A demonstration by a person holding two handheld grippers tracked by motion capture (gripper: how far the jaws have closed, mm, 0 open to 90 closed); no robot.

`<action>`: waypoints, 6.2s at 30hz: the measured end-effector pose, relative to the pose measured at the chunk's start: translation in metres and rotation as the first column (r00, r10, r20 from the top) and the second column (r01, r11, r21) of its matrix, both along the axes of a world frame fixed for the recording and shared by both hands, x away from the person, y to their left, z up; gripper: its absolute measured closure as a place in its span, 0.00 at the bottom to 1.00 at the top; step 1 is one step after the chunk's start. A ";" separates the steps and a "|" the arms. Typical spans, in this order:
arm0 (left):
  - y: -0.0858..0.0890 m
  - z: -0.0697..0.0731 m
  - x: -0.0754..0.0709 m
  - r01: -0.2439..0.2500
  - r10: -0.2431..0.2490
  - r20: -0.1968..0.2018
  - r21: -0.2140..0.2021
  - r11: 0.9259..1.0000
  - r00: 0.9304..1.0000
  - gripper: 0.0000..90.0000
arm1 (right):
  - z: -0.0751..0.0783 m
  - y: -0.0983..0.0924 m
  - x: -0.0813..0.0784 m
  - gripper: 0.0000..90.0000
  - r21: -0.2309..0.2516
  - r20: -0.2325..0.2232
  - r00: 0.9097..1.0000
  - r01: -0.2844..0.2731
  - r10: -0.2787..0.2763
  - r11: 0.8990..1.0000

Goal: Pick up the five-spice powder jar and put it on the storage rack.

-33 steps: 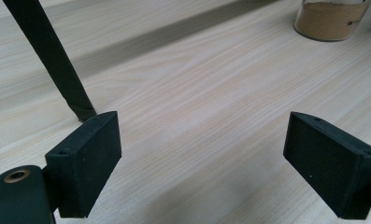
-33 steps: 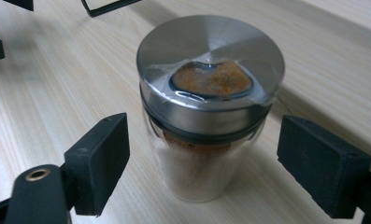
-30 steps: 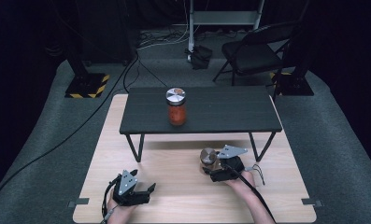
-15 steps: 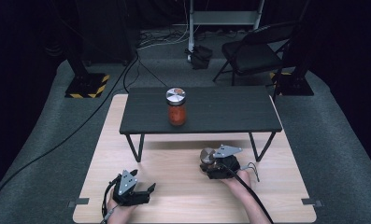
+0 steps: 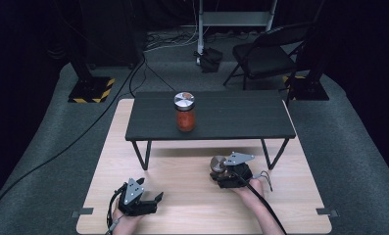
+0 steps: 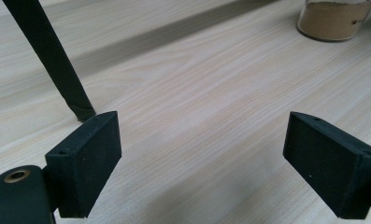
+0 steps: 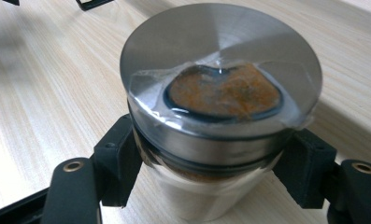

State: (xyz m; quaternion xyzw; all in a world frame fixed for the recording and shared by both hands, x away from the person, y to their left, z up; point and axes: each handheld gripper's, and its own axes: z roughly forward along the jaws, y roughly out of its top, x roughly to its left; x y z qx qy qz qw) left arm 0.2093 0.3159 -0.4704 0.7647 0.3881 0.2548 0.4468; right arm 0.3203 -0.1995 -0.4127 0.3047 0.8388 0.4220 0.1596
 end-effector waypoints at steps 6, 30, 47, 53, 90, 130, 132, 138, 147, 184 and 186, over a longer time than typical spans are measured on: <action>0.000 0.000 0.000 0.000 0.000 0.000 0.001 1.000 1.000 0.13 | 0.010 -0.004 -0.004 0.34 -0.009 0.000 1.000 0.000 0.000 1.000; -0.001 0.000 0.000 -0.001 0.001 0.003 0.004 1.000 1.000 0.13 | 0.072 -0.022 -0.022 0.34 -0.023 -0.001 1.000 -0.006 0.006 1.000; -0.001 0.000 0.000 0.000 0.000 0.000 0.002 1.000 1.000 0.13 | 0.123 -0.033 -0.037 0.34 -0.011 0.030 1.000 -0.004 0.004 1.000; -0.001 0.000 0.000 0.000 0.000 0.000 0.003 1.000 1.000 0.13 | 0.141 -0.034 -0.039 0.34 -0.014 0.040 0.999 -0.008 0.009 1.000; 0.000 0.000 0.000 0.003 -0.003 -0.002 0.001 1.000 1.000 0.13 | 0.222 -0.024 -0.010 0.34 0.001 0.103 0.989 0.108 -0.107 0.994; 0.002 0.000 0.001 0.004 -0.004 -0.005 -0.011 1.000 1.000 0.13 | 0.209 -0.007 0.040 0.33 0.024 0.030 0.977 0.209 -0.210 0.978; 0.002 0.000 0.001 0.004 -0.004 -0.004 -0.009 1.000 1.000 0.13 | 0.207 -0.008 0.038 0.28 0.031 0.039 0.977 0.209 -0.210 0.978; 0.002 0.000 0.001 0.004 -0.004 -0.003 -0.008 1.000 1.000 0.13 | 0.206 -0.010 0.030 0.16 0.046 0.066 0.974 0.214 -0.217 0.976; 0.001 0.000 0.000 0.004 -0.004 -0.003 -0.008 1.000 1.000 0.13 | 0.201 -0.023 0.013 0.12 0.058 0.098 0.978 0.177 -0.182 0.982; 0.001 0.000 -0.003 0.002 -0.002 0.003 -0.001 1.000 1.000 0.13 | 0.000 -0.140 -0.095 0.10 0.179 0.160 0.960 0.202 -0.231 0.963; 0.001 0.000 -0.003 0.002 -0.002 0.003 -0.001 1.000 1.000 0.13 | -0.012 -0.143 -0.099 0.10 0.184 0.157 0.955 0.223 -0.252 0.957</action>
